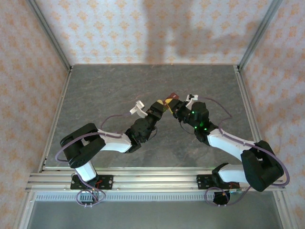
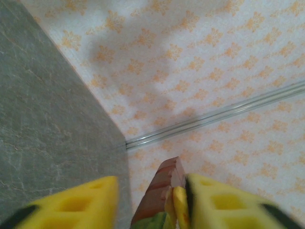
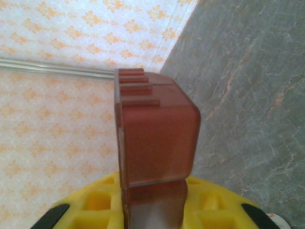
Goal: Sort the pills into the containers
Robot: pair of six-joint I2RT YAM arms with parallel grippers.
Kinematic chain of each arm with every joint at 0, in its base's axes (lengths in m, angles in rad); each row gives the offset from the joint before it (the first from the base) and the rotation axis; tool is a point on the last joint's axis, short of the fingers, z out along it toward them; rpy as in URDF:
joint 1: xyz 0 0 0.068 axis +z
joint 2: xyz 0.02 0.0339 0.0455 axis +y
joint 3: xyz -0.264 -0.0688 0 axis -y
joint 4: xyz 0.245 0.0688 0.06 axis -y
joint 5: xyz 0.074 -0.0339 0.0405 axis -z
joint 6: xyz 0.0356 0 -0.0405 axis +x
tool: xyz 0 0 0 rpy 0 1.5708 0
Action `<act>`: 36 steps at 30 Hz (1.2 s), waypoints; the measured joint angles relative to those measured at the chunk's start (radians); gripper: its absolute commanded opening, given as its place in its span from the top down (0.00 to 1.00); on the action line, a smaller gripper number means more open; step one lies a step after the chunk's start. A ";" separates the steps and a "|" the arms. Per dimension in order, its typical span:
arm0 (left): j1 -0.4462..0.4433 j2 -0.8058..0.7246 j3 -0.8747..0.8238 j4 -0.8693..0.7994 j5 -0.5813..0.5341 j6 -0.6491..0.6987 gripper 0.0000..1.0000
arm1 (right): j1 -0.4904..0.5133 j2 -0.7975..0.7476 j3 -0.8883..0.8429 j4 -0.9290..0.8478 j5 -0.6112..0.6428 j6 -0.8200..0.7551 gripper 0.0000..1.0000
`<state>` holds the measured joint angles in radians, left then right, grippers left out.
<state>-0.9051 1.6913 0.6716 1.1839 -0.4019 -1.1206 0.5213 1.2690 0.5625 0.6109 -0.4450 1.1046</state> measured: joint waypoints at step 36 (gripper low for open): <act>0.173 -0.572 0.173 -1.103 0.091 0.356 0.00 | -0.152 0.393 0.261 -0.478 -0.497 -0.542 0.91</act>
<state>-0.7319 1.1194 0.8444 0.0807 -0.3107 -0.7647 0.3695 1.6623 0.8234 0.1326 -0.9424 0.5621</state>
